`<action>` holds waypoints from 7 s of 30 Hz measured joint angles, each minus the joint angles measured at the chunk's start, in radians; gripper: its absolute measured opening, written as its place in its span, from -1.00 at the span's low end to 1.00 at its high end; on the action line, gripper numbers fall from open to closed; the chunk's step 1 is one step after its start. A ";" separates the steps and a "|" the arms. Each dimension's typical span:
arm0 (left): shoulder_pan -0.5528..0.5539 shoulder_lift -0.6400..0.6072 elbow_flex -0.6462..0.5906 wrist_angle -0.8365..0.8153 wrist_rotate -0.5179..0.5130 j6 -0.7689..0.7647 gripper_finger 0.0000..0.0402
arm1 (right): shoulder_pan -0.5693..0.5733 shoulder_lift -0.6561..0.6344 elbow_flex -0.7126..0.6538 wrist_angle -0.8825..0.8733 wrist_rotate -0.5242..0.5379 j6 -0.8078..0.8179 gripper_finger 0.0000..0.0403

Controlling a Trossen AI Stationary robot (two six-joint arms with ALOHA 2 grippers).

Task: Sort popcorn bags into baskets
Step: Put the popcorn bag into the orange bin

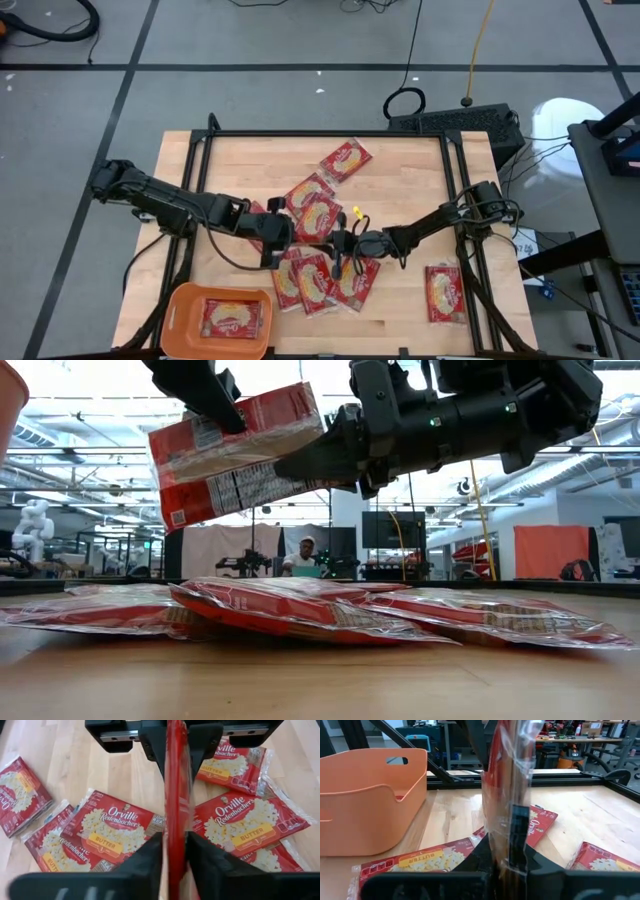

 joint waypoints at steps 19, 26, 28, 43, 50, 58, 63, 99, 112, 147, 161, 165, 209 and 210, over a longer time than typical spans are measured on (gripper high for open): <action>-0.133 -0.110 -0.001 -0.109 0.017 -0.078 -0.88 | 0.088 -0.131 -0.035 -0.008 0.017 0.043 0.09; -0.307 -0.237 -0.001 -0.190 -0.037 -0.189 -0.88 | 0.117 -0.177 -0.123 0.017 0.025 0.055 0.21; -0.369 -0.264 -0.001 -0.225 -0.067 -0.248 -0.84 | 0.117 -0.177 -0.139 0.026 0.026 0.081 0.20; -0.734 -0.104 0.240 -0.605 -0.184 -0.729 -0.85 | 0.109 -0.173 -0.167 0.071 0.030 0.123 0.16; -0.826 0.058 0.296 -0.713 -0.183 -0.904 -0.89 | 0.108 -0.173 -0.167 0.069 0.033 0.104 0.16; -0.879 0.194 0.317 -0.701 -0.219 -0.948 -0.85 | 0.107 -0.173 -0.167 0.068 0.078 0.096 0.16; -0.884 0.264 0.317 -0.701 -0.218 -0.923 -0.85 | 0.107 -0.173 -0.167 0.068 0.078 0.097 0.16; -0.883 0.325 0.237 -0.640 -0.231 -0.991 -0.11 | 0.109 -0.173 -0.167 0.067 0.076 0.104 0.16; -0.887 0.250 0.284 -0.624 -0.196 -0.959 -0.20 | 0.110 -0.172 -0.167 0.060 0.076 0.108 0.16; -0.461 -0.140 -0.091 -0.120 -0.703 -0.269 -0.37 | 0.057 -0.172 -0.166 -0.080 0.401 0.074 0.16; -0.194 -0.260 -0.422 0.407 -0.536 -0.045 -0.37 | -0.132 -0.155 -0.064 -0.574 0.043 -0.048 0.08; -0.166 -0.260 -0.434 0.424 -0.523 -0.045 -0.37 | -0.160 -0.156 -0.025 -0.699 0.009 -0.094 0.07; -0.158 -0.240 -0.434 0.418 -0.487 -0.182 -0.37 | -0.350 -0.057 0.007 -0.614 -0.334 -0.078 -0.99; -0.158 -0.233 -0.434 0.418 -0.488 -0.182 -0.37 | -0.341 -0.057 0.007 -0.598 -0.333 -0.054 -1.00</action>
